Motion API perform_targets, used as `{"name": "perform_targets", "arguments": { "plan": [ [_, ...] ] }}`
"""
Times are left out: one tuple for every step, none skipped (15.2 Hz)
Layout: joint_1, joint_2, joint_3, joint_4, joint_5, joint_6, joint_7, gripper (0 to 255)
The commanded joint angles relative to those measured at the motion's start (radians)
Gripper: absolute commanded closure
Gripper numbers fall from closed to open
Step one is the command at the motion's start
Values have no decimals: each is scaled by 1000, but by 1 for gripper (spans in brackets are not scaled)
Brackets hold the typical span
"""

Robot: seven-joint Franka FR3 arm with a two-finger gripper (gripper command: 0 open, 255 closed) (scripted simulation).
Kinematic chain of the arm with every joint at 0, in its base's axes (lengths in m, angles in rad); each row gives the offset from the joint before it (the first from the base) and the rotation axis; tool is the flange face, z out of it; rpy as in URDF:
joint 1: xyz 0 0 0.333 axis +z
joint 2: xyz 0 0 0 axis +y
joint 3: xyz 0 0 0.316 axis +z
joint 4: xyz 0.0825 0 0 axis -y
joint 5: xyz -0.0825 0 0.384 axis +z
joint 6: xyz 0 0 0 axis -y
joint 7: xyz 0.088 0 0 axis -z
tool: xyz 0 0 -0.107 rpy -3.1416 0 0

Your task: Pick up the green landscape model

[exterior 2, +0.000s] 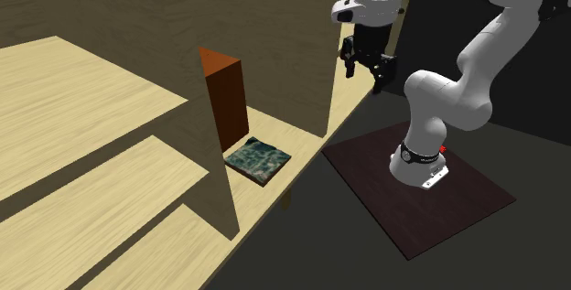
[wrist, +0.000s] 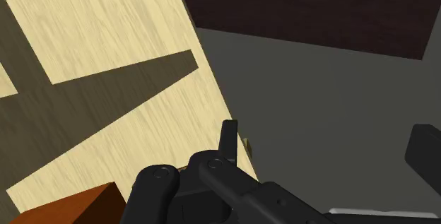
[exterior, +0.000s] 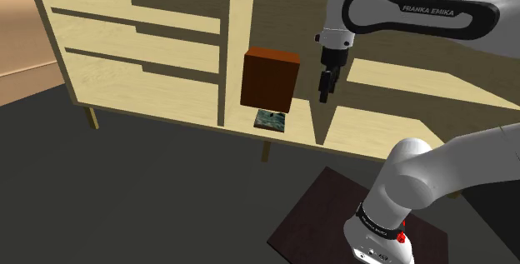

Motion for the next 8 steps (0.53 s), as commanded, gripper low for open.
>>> {"name": "perform_targets", "arguments": {
  "plan": [
    [0, 0, 0, 0, 0, 0, 0, 0],
    [-6, 29, -2, -2, 5, 33, 19, 0],
    [-12, 58, -4, -3, 9, 65, 38, 0],
    [-17, 88, -6, -2, 13, 96, 56, 0],
    [-23, 119, -8, 0, 18, 127, 74, 0],
    [-28, 151, -11, 4, 22, 158, 91, 0],
    [-33, 183, -14, 8, 26, 188, 108, 0],
    [-38, 216, -17, 15, 31, 217, 124, 0]
  ]
}}
